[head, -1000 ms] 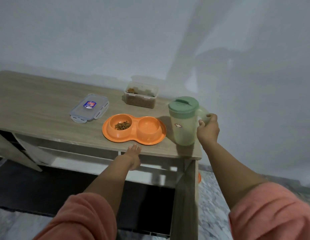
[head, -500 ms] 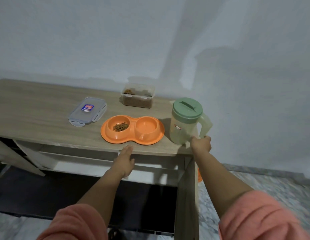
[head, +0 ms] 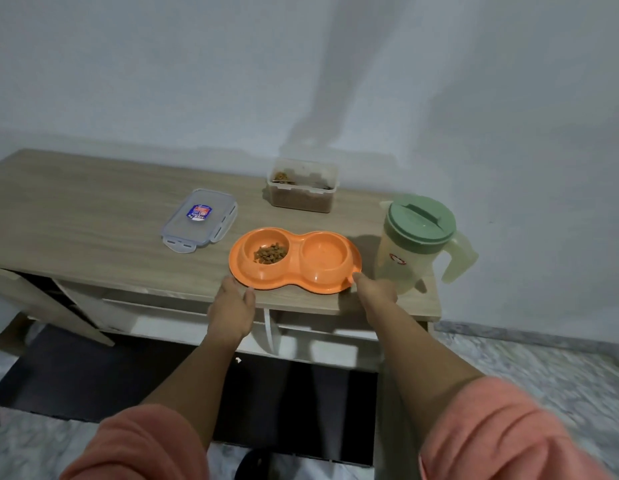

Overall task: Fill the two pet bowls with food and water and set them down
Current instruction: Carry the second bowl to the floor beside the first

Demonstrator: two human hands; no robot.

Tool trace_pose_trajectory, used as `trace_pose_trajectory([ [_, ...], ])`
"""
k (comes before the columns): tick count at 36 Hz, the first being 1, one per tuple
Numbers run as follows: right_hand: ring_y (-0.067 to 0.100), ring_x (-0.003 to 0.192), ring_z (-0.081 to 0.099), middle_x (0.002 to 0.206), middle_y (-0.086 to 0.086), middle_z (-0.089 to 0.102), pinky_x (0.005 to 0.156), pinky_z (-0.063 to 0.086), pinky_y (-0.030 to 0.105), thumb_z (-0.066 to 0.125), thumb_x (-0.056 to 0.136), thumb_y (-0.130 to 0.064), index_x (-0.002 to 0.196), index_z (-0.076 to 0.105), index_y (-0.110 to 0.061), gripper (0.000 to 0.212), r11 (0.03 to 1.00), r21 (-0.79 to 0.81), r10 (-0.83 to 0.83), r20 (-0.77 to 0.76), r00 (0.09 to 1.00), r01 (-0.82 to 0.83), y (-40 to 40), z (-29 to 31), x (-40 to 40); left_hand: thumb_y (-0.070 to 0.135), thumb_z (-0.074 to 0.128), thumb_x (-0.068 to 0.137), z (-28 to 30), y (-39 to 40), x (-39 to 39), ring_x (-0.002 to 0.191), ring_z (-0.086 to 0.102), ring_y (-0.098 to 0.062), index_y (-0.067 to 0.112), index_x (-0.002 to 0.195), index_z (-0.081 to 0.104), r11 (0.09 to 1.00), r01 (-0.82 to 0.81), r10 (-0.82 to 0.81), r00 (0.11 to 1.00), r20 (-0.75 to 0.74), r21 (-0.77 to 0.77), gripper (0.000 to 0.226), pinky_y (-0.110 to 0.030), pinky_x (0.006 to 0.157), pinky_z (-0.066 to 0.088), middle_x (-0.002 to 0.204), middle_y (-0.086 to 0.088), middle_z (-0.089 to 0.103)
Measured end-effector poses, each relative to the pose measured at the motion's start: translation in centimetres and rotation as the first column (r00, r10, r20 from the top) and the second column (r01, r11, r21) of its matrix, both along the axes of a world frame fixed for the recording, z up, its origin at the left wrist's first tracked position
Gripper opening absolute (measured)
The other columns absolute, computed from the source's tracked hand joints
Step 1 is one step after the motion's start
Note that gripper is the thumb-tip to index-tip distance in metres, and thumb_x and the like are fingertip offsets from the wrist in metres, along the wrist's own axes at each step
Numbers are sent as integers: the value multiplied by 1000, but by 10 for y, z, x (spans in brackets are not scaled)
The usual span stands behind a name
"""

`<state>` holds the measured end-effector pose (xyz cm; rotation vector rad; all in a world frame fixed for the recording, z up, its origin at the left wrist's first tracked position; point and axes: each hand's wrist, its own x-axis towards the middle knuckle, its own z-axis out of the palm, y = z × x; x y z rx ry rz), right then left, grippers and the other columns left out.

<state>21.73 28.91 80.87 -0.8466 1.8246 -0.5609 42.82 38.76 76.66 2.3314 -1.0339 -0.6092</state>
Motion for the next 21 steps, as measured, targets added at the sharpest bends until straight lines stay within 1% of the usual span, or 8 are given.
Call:
trace_pose_trajectory([
  [2,33,114,56,126,17,58,90,46,38,63,87,-38,126,53,1,56,1000,-12,-8,-31,999,8,-4,-1,11,35,44,98,2,-10,12,120,52,-35,6,130,38,1000,-31,31,999,31,-4,43,-47,98,39,130,-15,54],
  [5,34,114,57,125,17,59,91,47,40,64,84,-45,126,53,0,63,999,-32,-15,-89,996,12,-13,-3,27,40,45,97,5,-30,30,114,54,-35,5,123,43,997,-76,76,997,-4,-19,44,-48,95,43,122,-17,58],
  [7,34,115,56,126,17,59,90,46,38,63,84,-49,127,53,1,66,999,-32,-16,-126,992,12,-18,-3,36,46,41,97,8,-44,40,119,51,-35,5,128,44,994,-104,104,995,11,37,52,-49,99,39,126,-17,56],
  [9,34,115,56,127,18,57,91,47,39,63,82,-52,126,54,1,69,999,-32,-17,-168,986,12,-20,-2,43,56,33,96,11,-57,48,125,47,-33,9,132,46,982,-121,111,991,75,146,60,-52,102,32,131,-14,53],
  [12,35,115,55,129,19,54,91,46,39,64,82,-50,125,54,0,67,999,-16,-37,-229,973,34,-23,-3,52,62,28,93,6,-74,61,127,44,-34,10,132,50,974,-35,17,996,82,223,69,-52,102,34,134,-16,48],
  [15,35,112,56,125,20,55,90,48,39,64,82,-43,120,55,1,58,997,-17,-73,-256,964,71,-23,-4,58,61,35,92,0,-86,68,125,44,-37,3,132,51,975,45,-58,997,54,218,72,-46,102,38,132,-21,46],
  [18,35,113,55,124,21,56,94,49,43,62,82,-41,120,56,1,57,993,-22,-122,-265,957,120,-21,-6,64,58,39,93,-2,-93,72,126,43,-38,0,131,49,974,74,-89,994,60,214,70,-44,104,36,133,-24,46],
  [21,37,115,54,125,23,56,95,48,43,60,84,-41,120,57,1,55,987,-30,-158,-278,948,156,-17,-6,68,54,39,93,-4,-96,75,124,44,-39,-3,129,50,972,98,-116,991,73,215,68,-43,104,35,130,-26,49],
])
